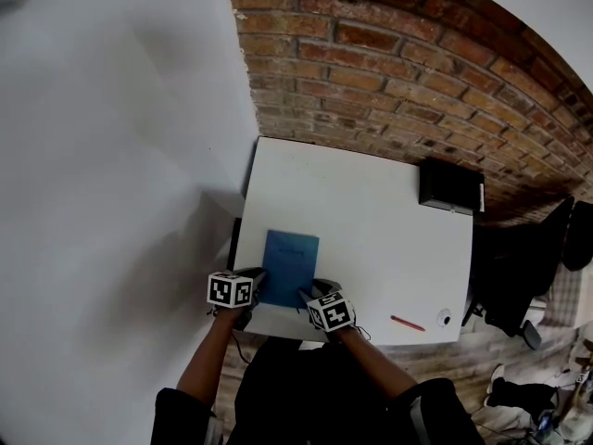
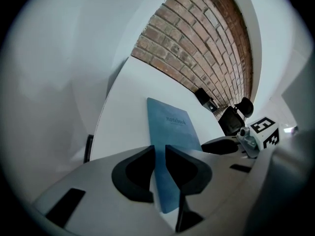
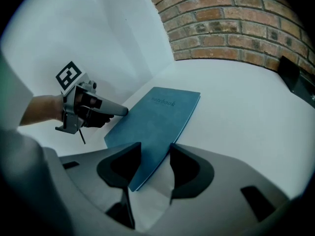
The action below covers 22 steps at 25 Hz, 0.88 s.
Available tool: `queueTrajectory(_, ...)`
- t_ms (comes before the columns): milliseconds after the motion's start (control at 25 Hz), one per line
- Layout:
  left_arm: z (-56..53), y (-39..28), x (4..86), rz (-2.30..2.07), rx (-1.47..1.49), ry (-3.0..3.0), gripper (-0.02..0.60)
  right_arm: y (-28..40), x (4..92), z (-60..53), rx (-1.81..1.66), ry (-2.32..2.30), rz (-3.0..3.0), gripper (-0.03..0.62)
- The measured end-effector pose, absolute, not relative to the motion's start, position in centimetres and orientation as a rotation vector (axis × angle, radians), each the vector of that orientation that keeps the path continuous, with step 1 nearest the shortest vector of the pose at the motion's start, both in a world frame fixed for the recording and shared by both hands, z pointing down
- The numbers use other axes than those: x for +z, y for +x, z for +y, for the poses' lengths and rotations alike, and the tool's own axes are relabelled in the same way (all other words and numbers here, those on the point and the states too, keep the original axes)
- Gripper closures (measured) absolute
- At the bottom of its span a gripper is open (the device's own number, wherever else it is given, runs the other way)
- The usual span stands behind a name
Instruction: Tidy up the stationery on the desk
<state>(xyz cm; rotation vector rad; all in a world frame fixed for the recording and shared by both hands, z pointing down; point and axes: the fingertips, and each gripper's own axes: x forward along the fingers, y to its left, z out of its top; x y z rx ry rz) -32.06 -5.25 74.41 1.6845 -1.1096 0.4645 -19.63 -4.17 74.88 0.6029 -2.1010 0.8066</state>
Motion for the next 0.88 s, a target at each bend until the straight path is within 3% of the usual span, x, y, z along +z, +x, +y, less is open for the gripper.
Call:
queueTrajectory(640,-5.0,-30.9,71.3,-1.318,0.564,1.864,0.502,-17.3,71.6,-4.9,0.859,0.740,-2.220,0.403)
queueTrajectory(800,-6.2,-28.0,69.5,-1.343,0.490,1.944,0.503,-14.3,70.3,-6.2,0.821,0.829,-2.234,0.558)
queueTrajectory(880,-6.1,-26.3,69.0,-1.326,0.474,1.969,0.508,-12.9,69.9,-5.8,0.821,0.856,-2.247,0.570)
